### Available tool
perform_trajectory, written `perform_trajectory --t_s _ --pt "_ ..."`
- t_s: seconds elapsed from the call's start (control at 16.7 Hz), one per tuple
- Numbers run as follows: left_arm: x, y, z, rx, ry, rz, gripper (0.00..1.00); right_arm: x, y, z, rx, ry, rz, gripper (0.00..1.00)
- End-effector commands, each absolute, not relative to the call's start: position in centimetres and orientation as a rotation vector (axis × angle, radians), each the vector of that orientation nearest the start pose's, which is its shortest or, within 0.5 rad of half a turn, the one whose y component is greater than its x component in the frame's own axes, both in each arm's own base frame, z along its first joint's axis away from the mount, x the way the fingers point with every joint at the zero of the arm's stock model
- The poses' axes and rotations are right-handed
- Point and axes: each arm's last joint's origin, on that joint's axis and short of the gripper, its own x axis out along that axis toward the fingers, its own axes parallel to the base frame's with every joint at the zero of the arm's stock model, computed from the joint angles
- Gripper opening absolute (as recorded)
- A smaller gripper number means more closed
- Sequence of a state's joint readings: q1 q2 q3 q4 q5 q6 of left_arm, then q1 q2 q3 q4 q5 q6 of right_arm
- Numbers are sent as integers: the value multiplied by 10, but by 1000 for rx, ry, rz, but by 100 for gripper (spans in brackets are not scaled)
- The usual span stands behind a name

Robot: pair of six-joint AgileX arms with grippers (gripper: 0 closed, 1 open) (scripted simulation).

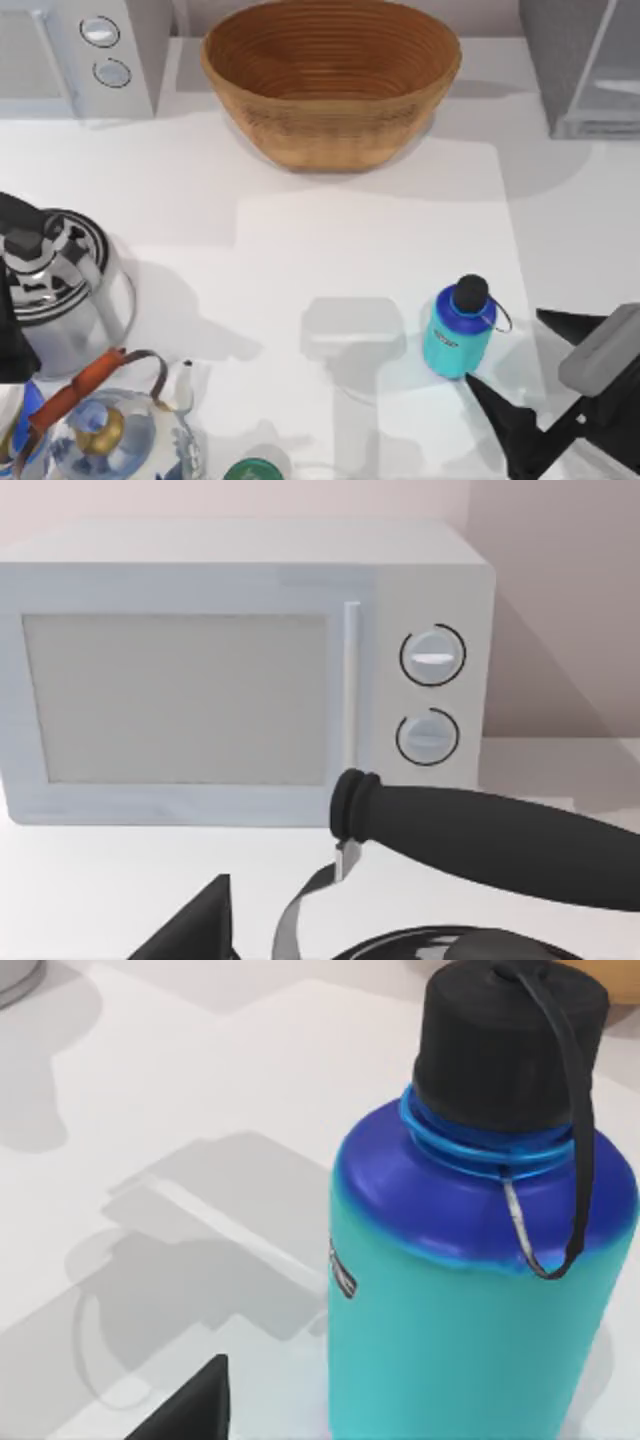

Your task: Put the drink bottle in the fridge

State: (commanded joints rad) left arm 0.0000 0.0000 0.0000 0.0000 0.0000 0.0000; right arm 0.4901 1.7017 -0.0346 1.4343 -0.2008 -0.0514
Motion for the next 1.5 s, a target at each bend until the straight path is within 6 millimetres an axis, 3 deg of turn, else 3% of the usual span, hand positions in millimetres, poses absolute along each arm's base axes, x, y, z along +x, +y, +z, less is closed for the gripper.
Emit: perform_trajectory --t_s 0.3,0.78,1.08,1.5 --pt "106 -1 160 0 0 0 100 150 87 80 -106 283 704 100" --pt "106 -1 160 0 0 0 100 190 122 63 -107 287 709 100" --pt "106 -1 160 0 0 0 100 192 124 62 -107 285 709 100" --pt "106 -1 160 0 0 0 100 192 124 62 -107 285 709 48"
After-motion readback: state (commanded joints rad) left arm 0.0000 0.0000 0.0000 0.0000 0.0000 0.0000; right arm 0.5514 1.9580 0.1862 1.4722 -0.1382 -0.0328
